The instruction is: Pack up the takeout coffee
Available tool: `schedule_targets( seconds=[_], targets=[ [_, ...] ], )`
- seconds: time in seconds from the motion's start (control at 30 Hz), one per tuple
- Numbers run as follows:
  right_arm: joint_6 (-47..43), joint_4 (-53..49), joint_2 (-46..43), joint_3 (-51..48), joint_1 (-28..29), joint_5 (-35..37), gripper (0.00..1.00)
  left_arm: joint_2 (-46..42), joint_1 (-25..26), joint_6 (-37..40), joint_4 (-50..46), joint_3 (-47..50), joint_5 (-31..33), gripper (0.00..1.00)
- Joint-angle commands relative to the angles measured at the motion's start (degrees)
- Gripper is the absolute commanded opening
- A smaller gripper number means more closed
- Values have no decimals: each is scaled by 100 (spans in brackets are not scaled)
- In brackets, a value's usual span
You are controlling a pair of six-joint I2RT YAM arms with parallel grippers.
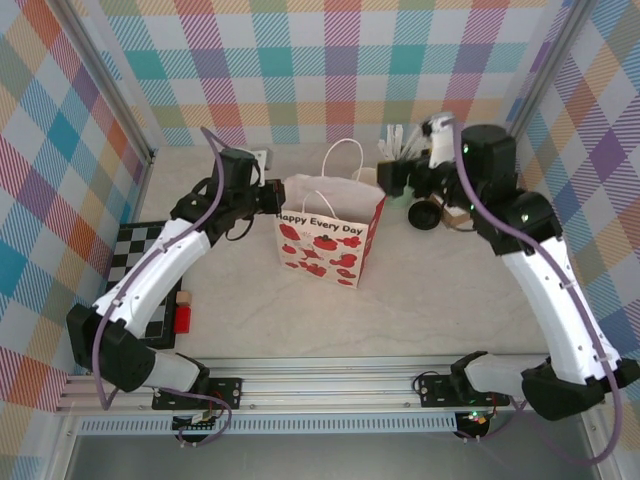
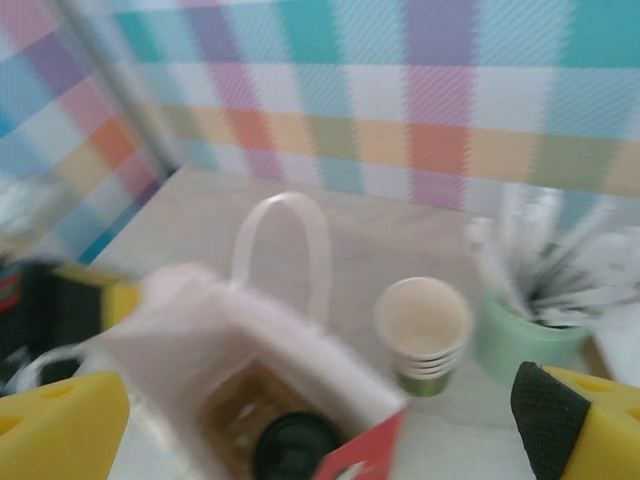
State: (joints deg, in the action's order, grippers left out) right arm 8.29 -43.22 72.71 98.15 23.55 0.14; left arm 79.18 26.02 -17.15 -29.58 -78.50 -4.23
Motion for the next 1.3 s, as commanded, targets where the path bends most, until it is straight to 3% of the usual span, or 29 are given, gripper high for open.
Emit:
schedule_targets(
  seconds=[0.0,0.13,0.2,0.33,0.53,0.87,1.27],
  targets=[
    [634,-777,874,452,-580,-100,99,-437,71,-581,-420,83,411,0],
    [928,-1147,1991,1075,-1179,-437,82,-708,71,-804,-656,238,806,0],
    [917,-1117,2407,1270,-1299,-562,75,-801,79,-1071,-489,481,663,0],
    [715,-1232,2949,1705,-1215,-851,64,-823,87,-1679,-229,862,579,0],
    [483,-1157,3443,1764,-928,-205,54,-766,140,-2067,66,1029,431,3],
    [-26,-1274,4151,2270,-617,1112,50,-876,136,-2337,-79,1071,372,12],
    [-370,-1217,4659,2562,-600,1646,39,-1038,288,-3283,309,1654,350,6]
  ],
)
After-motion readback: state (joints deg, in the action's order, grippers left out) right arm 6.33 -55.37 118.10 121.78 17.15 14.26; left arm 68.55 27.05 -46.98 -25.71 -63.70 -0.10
